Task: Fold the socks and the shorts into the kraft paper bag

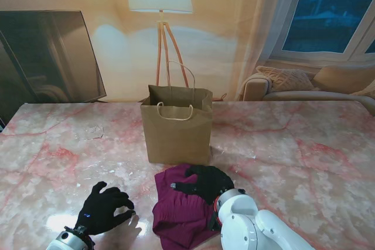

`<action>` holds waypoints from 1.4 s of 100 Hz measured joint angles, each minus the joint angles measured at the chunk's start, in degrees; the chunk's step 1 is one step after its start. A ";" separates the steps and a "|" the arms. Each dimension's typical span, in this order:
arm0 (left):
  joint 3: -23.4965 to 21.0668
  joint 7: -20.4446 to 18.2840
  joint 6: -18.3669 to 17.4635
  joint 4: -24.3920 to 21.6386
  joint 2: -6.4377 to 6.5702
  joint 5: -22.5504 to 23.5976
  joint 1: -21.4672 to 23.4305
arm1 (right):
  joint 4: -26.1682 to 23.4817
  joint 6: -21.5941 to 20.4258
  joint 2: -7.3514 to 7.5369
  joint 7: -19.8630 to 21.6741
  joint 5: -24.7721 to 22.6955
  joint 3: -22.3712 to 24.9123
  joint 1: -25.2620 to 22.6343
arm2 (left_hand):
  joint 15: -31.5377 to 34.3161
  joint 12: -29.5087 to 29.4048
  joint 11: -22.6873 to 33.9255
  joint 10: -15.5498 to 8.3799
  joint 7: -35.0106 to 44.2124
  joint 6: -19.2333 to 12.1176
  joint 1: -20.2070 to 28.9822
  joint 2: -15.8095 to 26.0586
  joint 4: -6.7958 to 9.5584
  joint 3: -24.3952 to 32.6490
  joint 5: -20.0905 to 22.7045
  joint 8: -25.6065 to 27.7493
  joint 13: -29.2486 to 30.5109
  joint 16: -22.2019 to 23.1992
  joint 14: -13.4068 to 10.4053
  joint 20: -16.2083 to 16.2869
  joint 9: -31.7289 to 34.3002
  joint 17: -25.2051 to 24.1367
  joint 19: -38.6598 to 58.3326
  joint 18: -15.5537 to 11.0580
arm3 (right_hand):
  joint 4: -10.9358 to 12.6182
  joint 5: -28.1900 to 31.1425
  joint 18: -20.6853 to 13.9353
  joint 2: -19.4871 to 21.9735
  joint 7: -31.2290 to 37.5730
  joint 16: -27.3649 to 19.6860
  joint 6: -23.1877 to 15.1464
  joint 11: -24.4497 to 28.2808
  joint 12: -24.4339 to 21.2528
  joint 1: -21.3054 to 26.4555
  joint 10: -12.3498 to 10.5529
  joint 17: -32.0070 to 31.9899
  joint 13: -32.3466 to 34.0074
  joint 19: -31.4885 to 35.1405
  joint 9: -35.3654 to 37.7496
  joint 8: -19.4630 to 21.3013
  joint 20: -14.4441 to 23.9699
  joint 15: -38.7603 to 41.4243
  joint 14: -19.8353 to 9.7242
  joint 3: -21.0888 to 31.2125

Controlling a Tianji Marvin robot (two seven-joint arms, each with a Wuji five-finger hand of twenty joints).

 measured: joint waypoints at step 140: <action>11.69 -1.48 -2.48 5.09 1.36 0.24 -10.62 | 13.03 -22.38 1.64 4.00 -8.64 11.19 -2.69 | -1.62 1.76 -0.94 1.27 -13.48 9.09 -13.44 -19.98 0.35 11.77 -11.37 -5.46 -6.82 1.21 0.86 -0.19 -7.23 -2.10 -1.67 0.89 | 0.10 -4.67 -3.11 -20.10 -2.30 -2.69 -4.80 -3.16 -0.06 12.26 -9.36 -38.96 -34.19 -28.87 -26.23 5.06 12.20 -35.63 -1.23 22.28</action>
